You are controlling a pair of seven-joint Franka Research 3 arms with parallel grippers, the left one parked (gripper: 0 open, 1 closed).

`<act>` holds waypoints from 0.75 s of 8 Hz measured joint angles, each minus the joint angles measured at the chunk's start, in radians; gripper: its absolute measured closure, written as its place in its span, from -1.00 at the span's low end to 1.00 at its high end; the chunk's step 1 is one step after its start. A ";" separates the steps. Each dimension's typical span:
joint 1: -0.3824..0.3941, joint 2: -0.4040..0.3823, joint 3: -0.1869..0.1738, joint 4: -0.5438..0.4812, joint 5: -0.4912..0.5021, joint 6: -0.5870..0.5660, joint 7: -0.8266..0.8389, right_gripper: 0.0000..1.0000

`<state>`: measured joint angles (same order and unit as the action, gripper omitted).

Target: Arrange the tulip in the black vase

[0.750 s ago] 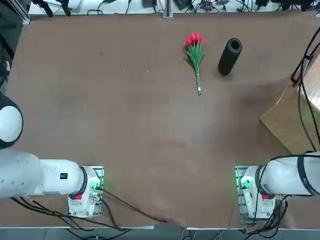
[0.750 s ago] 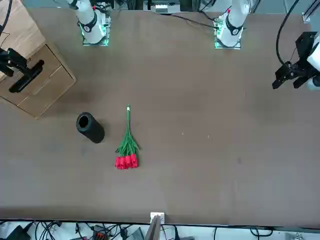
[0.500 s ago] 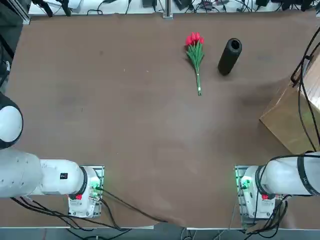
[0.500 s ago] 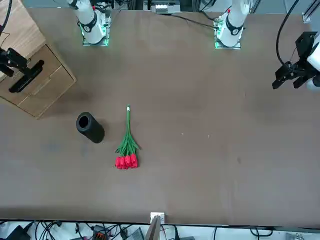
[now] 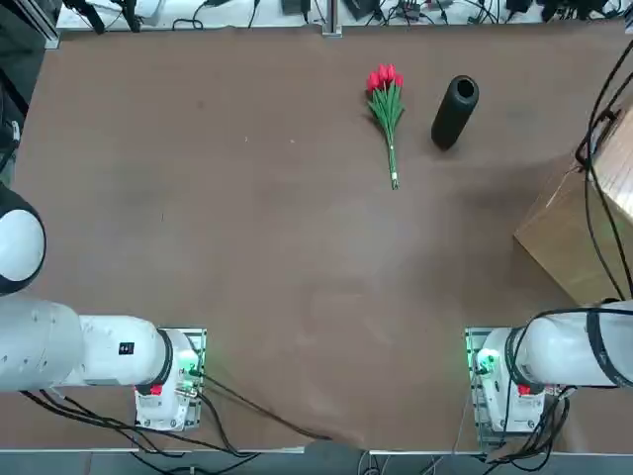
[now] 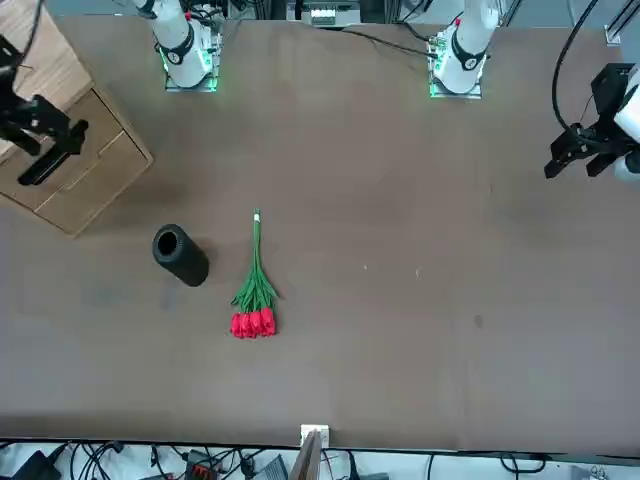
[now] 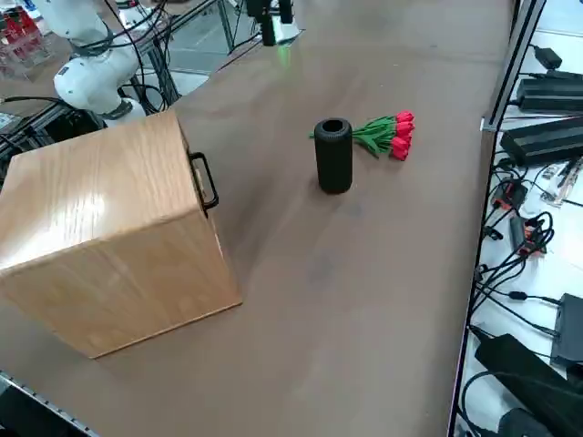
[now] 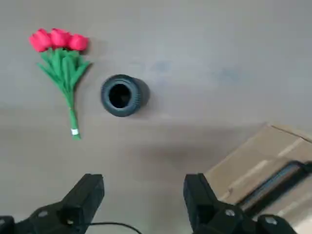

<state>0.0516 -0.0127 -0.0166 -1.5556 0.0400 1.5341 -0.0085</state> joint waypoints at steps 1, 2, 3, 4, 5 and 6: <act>0.034 0.018 0.013 -0.001 0.003 0.023 0.004 -1.00; 0.082 0.042 0.018 -0.005 0.004 0.055 0.009 -1.00; 0.135 0.074 0.020 -0.021 0.006 0.111 0.022 -1.00; 0.183 0.106 0.021 -0.056 0.008 0.193 0.063 -1.00; 0.228 0.147 0.022 -0.095 0.008 0.284 0.125 -1.00; 0.269 0.200 0.023 -0.114 0.008 0.358 0.192 -1.00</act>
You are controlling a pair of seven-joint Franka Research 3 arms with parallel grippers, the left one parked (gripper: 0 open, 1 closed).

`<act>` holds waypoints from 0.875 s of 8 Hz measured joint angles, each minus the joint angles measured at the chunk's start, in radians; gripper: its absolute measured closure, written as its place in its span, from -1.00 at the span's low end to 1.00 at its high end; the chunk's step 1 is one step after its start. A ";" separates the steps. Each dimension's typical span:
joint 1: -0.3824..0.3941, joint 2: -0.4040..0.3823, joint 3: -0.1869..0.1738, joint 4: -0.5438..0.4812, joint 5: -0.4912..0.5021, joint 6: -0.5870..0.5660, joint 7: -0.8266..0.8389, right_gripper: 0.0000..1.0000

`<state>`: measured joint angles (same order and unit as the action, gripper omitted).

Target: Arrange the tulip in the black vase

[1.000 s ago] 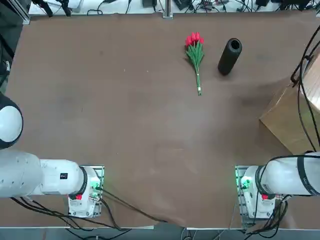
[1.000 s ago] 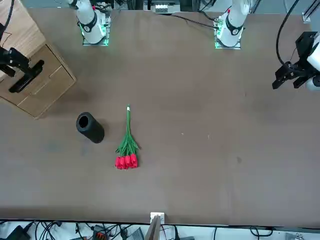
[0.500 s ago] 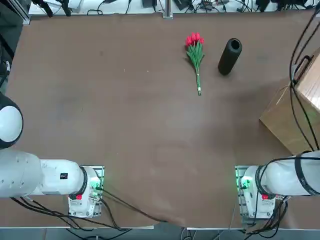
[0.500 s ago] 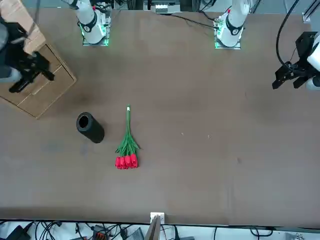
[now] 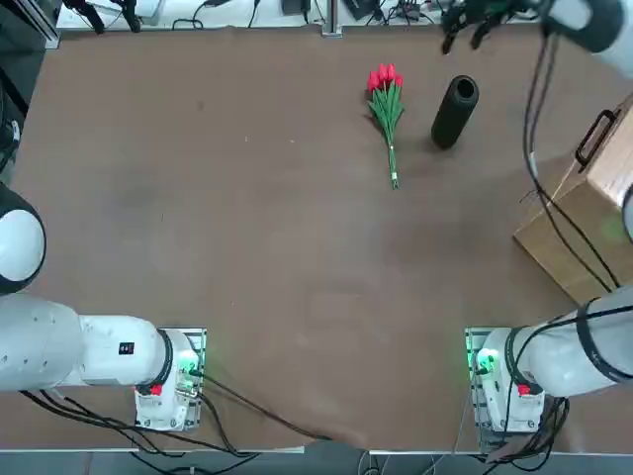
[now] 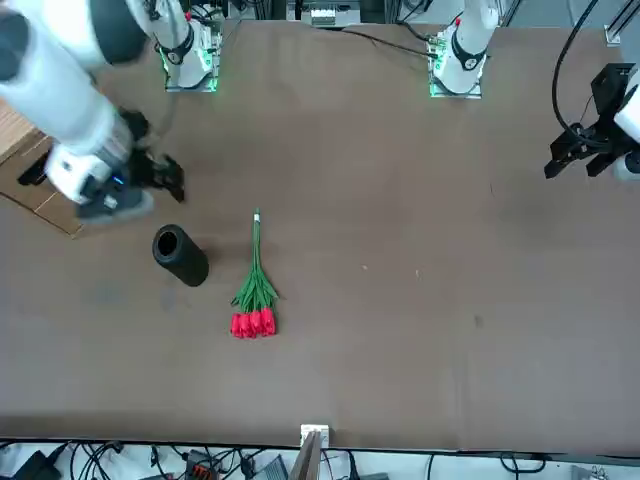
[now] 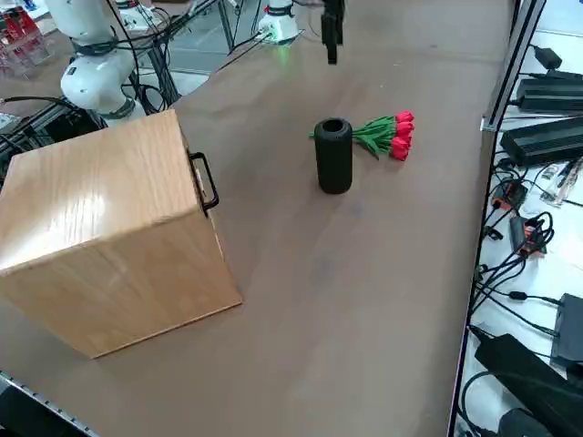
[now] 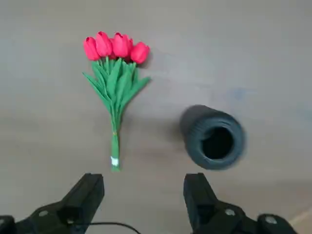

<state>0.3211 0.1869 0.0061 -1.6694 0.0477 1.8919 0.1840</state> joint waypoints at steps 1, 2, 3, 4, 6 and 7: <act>0.035 0.055 0.001 -0.001 -0.001 0.054 0.066 -1.00; 0.070 0.103 0.001 0.000 -0.001 0.095 0.138 -1.00; 0.099 0.146 0.001 0.001 -0.001 0.128 0.205 -1.00; 0.120 0.183 0.001 0.002 -0.002 0.162 0.244 -1.00; 0.138 0.256 0.001 0.002 -0.016 0.196 0.258 -1.00; 0.142 0.297 0.000 0.002 -0.024 0.202 0.258 -1.00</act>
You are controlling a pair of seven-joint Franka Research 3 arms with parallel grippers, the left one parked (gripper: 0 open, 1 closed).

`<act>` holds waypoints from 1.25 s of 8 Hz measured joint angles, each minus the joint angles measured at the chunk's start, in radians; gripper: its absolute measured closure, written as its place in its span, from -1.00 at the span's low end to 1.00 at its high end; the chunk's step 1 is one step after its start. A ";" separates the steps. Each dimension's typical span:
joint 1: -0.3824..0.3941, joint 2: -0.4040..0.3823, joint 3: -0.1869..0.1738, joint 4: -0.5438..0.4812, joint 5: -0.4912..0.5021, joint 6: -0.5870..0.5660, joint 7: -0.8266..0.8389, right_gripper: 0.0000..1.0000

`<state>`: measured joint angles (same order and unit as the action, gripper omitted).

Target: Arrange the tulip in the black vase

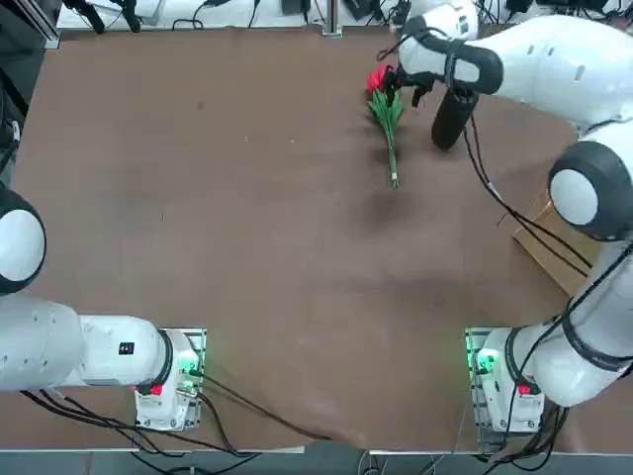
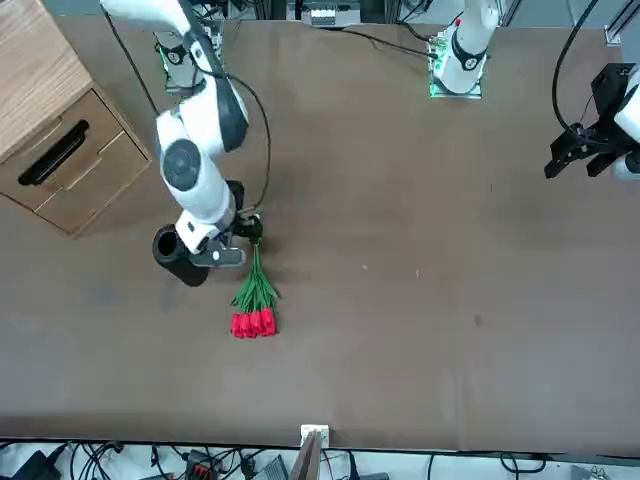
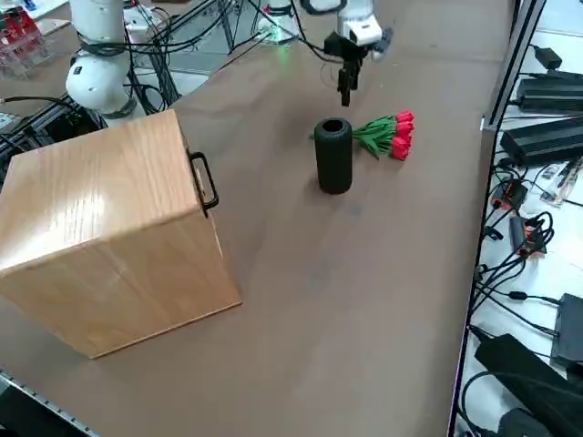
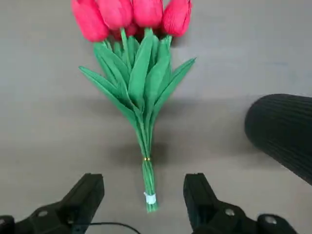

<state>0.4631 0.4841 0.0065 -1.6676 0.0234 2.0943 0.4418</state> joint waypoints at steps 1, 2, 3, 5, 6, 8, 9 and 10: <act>0.003 0.041 0.000 0.000 -0.005 0.005 0.000 -1.00; 0.005 0.074 -0.001 0.001 -0.006 0.011 0.000 -1.00; 0.005 0.095 -0.003 0.001 -0.006 0.016 0.002 -1.00; 0.005 0.115 -0.006 -0.001 -0.006 0.058 0.049 -1.00; 0.005 0.118 -0.006 -0.007 -0.006 0.094 0.073 -1.00; 0.006 0.121 -0.006 -0.057 -0.006 0.195 0.090 -1.00; 0.006 0.122 -0.007 -0.081 -0.006 0.233 0.093 -1.00; 0.006 0.122 -0.007 -0.096 -0.006 0.250 0.095 -1.00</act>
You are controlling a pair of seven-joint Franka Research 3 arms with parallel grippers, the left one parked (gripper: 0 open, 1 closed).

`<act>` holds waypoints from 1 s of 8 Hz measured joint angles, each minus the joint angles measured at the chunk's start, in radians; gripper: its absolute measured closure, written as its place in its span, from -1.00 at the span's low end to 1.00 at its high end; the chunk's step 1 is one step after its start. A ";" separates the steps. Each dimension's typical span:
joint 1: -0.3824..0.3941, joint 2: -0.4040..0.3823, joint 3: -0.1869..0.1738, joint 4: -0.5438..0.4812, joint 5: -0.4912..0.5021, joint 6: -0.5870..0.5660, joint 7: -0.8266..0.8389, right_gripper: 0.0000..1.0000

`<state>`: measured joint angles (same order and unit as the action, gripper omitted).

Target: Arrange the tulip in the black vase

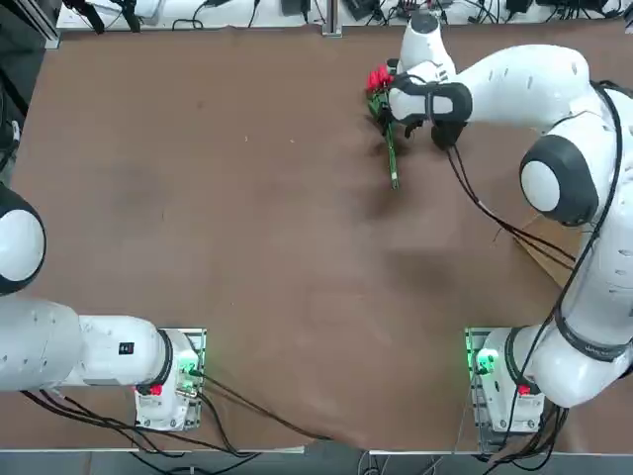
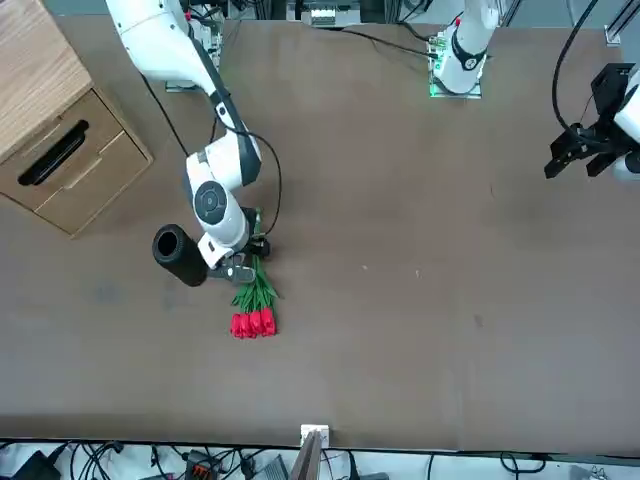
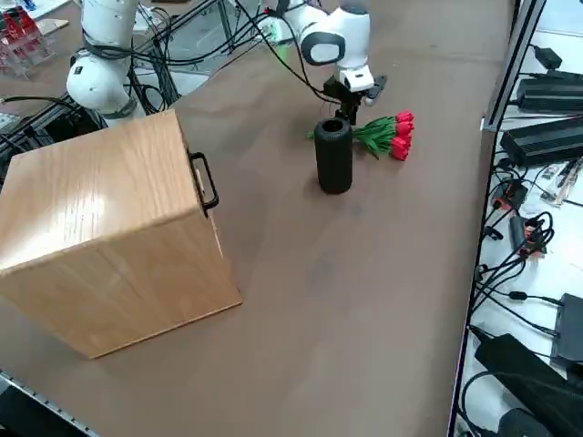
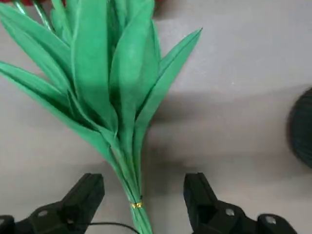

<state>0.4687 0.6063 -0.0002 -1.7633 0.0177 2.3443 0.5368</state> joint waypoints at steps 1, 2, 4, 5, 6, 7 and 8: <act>0.000 0.000 0.000 -0.008 0.000 0.008 0.001 -1.00; 0.000 0.000 0.000 -0.010 0.000 0.012 0.001 -1.00; 0.000 0.001 0.000 -0.013 0.000 0.025 0.004 -1.00; 0.000 0.003 0.000 -0.016 0.000 0.031 0.004 -1.00; 0.000 0.006 0.000 -0.020 0.000 0.038 0.007 -1.00; 0.000 0.012 0.000 -0.023 0.000 0.047 0.016 -1.00; 0.001 0.020 0.000 -0.023 0.000 0.062 0.029 -1.00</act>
<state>0.4693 0.6268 -0.0004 -1.7863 0.0180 2.4062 0.5660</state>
